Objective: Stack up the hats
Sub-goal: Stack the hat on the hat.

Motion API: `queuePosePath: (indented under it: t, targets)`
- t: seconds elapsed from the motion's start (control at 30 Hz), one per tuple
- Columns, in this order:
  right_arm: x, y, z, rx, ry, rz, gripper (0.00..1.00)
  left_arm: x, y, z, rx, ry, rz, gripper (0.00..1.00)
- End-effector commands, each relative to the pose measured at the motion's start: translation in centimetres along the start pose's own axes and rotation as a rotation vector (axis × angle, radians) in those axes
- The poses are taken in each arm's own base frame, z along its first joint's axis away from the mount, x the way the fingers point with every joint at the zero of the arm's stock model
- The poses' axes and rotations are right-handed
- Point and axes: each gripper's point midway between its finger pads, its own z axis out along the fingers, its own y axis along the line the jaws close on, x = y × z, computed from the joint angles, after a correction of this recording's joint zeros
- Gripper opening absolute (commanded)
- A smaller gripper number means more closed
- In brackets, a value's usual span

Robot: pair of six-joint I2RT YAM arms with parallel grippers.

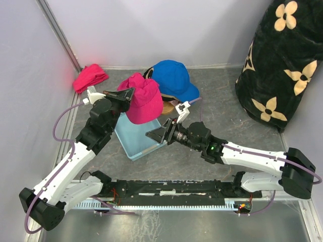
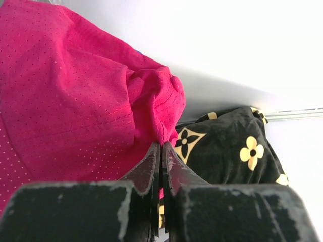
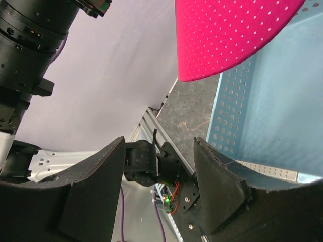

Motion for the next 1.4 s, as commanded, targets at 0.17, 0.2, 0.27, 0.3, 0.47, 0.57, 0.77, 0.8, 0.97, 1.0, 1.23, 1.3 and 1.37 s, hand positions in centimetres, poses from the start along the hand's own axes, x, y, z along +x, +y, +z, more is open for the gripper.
queuePosePath:
  t: [0.17,0.2,0.27,0.3,0.47,0.57,0.77,0.8,0.97,1.0,1.23,1.3,1.37]
  targets:
    - [-3.2,1.8,1.1,-0.076,-0.209,-0.018,0.65,-1.4,-4.3,-0.9,0.111,-0.044,-0.124,0.03]
    - [-3.1,1.8,1.4,-0.076,-0.211,-0.019,0.65,-1.4,-4.3,-1.0,0.111,-0.043,-0.127,0.03]
    - [-3.1,1.6,2.1,-0.078,-0.217,-0.013,0.65,-1.3,-4.4,-1.0,0.113,-0.039,-0.132,0.03]
    - [-3.1,1.8,2.4,-0.090,-0.222,-0.010,0.65,-1.2,-4.4,-1.0,0.112,-0.037,-0.134,0.03]
    - [-3.6,1.8,3.2,-0.110,-0.268,-0.006,0.65,-1.3,-4.3,-1.3,0.115,-0.041,-0.138,0.03]
    - [-4.3,2.1,3.3,-0.125,-0.300,-0.026,0.65,-1.3,-4.2,-1.4,0.114,-0.039,-0.141,0.03]
    - [-5.1,2.8,3.4,-0.147,-0.333,-0.040,0.64,-1.0,-3.8,-1.2,0.105,-0.031,-0.144,0.03]
    - [-5.1,2.9,3.5,-0.145,-0.333,-0.040,0.64,-1.0,-3.6,-1.2,0.102,-0.031,-0.145,0.03]
    - [-5.2,2.8,4.1,-0.145,-0.339,-0.042,0.64,-0.9,-3.6,-1.1,0.102,-0.024,-0.150,0.03]
    - [-5.2,2.8,4.2,-0.147,-0.343,-0.042,0.64,-0.8,-3.6,-1.2,0.103,-0.023,-0.151,0.03]
    - [-6.7,2.9,3.9,-0.169,-0.400,-0.041,0.60,-0.9,-3.2,-1.6,0.105,-0.022,-0.151,0.03]
    - [-7.0,2.9,3.9,-0.168,-0.405,-0.042,0.55,-0.8,-3.0,-1.6,0.101,-0.018,-0.151,0.03]
    - [-7.2,2.9,4.0,-0.171,-0.402,-0.040,0.49,-0.6,-2.9,-1.5,0.101,-0.008,-0.155,0.03]
